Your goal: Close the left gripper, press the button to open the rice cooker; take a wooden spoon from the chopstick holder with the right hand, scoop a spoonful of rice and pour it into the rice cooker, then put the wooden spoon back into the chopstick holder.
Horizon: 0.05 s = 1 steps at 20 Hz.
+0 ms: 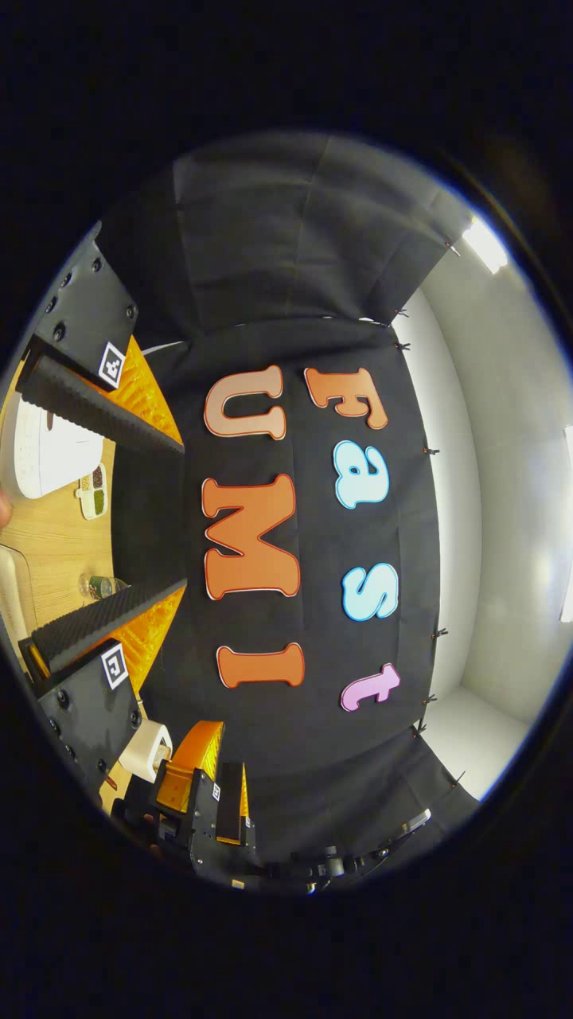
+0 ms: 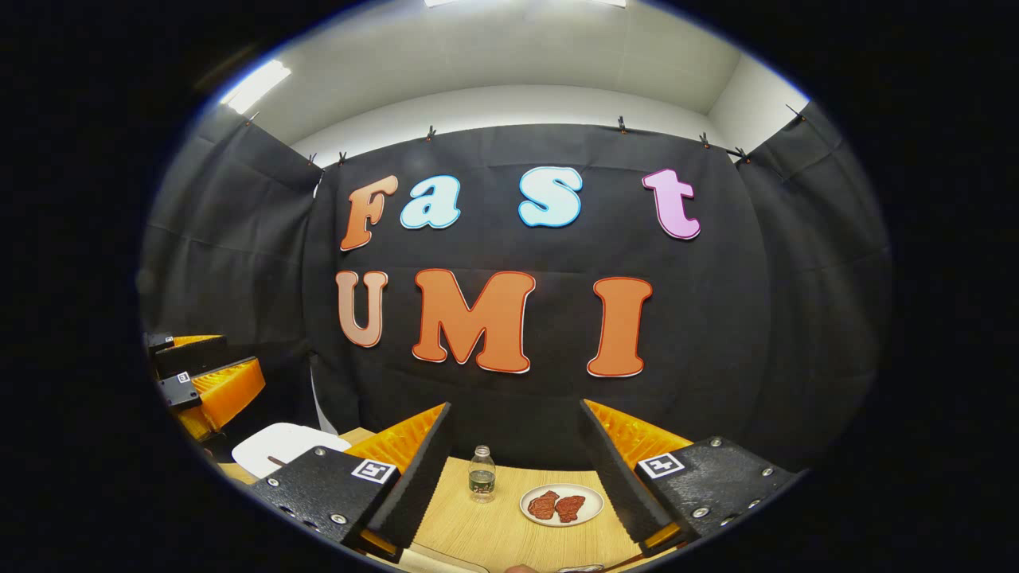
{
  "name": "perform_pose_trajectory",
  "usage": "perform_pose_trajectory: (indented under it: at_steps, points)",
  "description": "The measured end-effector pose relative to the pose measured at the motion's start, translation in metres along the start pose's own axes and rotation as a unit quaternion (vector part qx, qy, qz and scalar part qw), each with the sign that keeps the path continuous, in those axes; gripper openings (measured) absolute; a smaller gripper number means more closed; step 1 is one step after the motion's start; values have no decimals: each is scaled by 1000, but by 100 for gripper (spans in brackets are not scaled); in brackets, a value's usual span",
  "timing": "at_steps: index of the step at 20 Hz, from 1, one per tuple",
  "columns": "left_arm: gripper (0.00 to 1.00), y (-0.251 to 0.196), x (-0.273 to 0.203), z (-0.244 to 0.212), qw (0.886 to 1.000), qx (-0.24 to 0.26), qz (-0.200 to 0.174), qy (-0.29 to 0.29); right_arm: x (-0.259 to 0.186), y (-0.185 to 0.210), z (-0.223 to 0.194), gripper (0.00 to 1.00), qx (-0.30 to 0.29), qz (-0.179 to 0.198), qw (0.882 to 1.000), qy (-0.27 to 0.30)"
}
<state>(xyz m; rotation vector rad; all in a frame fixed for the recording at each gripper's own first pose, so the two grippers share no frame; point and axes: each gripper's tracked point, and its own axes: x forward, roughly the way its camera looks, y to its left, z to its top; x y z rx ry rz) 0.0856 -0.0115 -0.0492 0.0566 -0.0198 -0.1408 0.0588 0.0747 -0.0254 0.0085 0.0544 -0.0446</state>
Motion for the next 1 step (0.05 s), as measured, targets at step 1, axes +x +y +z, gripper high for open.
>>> perform_pose_trajectory:
  at_steps: [1]
  points:
    - [100,-1,-1,0,1000,-2,-3,1,-1,1,-1,95,0,1,1000,1]
